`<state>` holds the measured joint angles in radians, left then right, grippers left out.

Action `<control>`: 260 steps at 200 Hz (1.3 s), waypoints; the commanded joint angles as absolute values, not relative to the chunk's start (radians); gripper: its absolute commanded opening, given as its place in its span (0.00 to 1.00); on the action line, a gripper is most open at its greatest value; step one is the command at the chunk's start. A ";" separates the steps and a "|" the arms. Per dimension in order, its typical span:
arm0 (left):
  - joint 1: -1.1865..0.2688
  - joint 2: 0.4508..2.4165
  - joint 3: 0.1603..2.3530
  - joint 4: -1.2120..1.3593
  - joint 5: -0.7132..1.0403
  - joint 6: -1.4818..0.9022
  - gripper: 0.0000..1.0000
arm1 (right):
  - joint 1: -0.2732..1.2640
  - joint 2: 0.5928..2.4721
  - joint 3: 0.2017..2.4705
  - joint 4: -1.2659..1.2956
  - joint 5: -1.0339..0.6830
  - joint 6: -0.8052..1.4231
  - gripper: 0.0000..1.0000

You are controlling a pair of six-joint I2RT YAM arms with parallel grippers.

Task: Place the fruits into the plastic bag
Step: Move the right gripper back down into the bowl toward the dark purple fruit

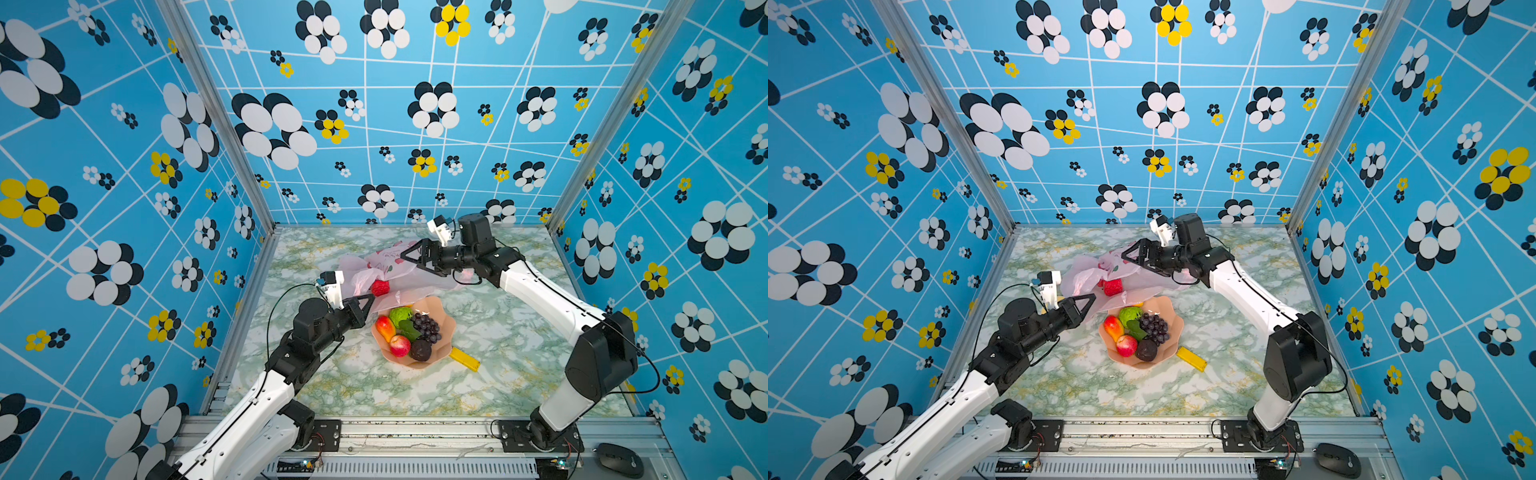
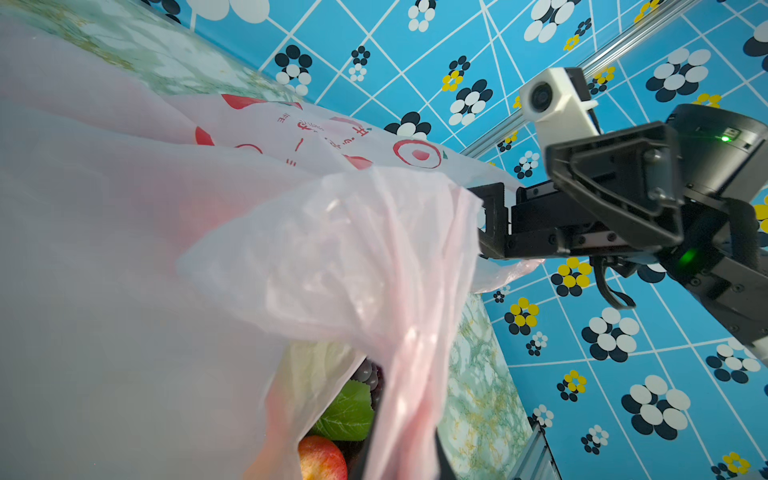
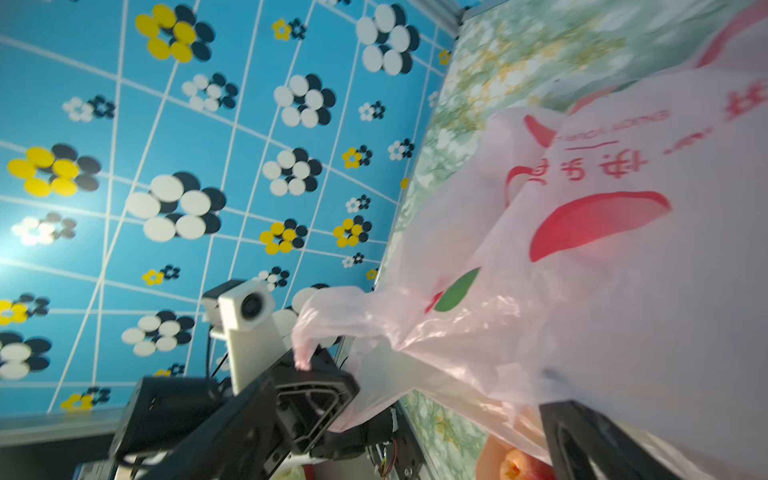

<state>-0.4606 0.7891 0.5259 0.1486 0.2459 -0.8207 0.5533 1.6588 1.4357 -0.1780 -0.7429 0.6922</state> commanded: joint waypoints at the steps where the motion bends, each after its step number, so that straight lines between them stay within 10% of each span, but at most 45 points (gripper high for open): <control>1: -0.471 0.799 0.517 0.216 0.238 -0.839 0.00 | 0.596 1.634 1.408 0.001 -0.893 0.707 1.00; 80: -0.485 0.759 0.533 0.194 0.223 -0.827 0.00 | 0.655 1.452 1.304 0.034 -0.890 0.699 0.99; 168: -0.503 0.771 0.525 0.232 0.223 -0.821 0.00 | 0.769 1.142 1.023 -0.710 -0.233 0.696 0.98; 260: -0.520 0.768 0.532 0.222 0.212 -0.807 0.00 | 0.836 1.365 0.946 -0.540 -0.189 0.764 0.89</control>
<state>-0.5129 0.7898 0.5251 0.2100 0.2306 -0.8265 0.8215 1.3041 0.9146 -0.5800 -0.2092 0.7628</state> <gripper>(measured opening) 0.040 0.899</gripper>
